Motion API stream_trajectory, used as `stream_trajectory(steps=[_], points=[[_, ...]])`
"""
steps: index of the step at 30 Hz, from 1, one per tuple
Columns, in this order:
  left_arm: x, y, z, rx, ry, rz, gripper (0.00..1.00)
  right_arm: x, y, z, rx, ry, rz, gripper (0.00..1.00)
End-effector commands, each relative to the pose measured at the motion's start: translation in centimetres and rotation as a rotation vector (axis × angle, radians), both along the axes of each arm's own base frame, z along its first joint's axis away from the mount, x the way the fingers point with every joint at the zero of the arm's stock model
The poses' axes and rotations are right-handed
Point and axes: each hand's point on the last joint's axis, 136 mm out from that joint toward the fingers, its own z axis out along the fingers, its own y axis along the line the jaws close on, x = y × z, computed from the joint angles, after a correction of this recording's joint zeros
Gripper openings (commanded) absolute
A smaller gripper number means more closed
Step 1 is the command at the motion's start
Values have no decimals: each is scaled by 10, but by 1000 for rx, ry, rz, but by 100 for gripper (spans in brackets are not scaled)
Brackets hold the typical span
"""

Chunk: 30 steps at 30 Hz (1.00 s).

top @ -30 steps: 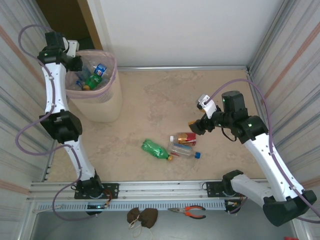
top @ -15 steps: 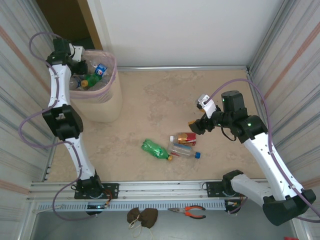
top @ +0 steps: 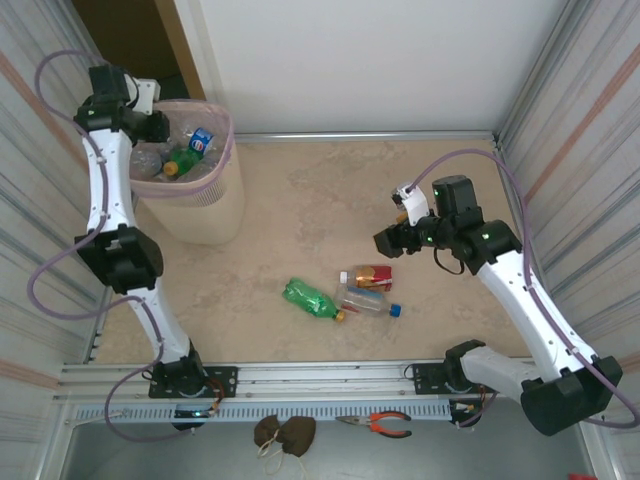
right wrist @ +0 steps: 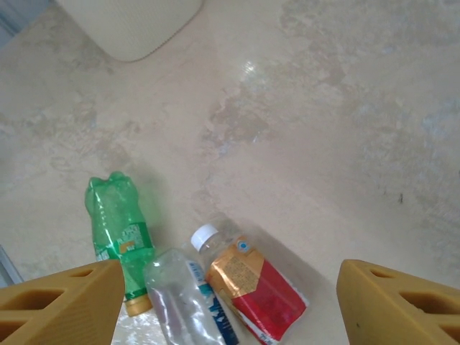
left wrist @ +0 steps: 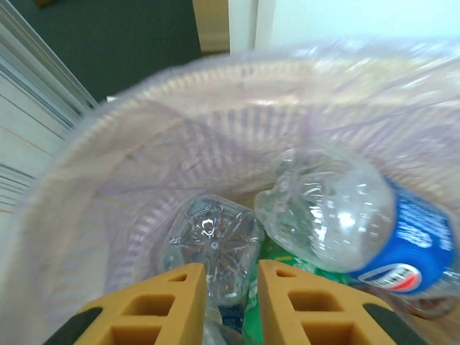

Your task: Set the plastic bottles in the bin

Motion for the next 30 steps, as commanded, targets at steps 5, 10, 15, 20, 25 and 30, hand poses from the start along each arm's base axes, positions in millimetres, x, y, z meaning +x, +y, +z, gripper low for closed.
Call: stream_trajectory(steps=[5,10,15,20,25,30], points=[[-37,-6,42,17,-35,11,26,6,0,4,86,115,-167,71],[-62,15,34,96,46,105,22,2,1,-4,55,141,-174,70],[-84,21,33,109,50,145,19,2,4,-3,53,131,-164,70],[-95,24,27,112,52,166,18,4,7,-1,49,125,-157,70],[-81,23,1,83,102,133,16,5,8,-4,39,128,-150,70],[-67,25,-38,58,189,120,15,5,7,-8,32,134,-156,70]])
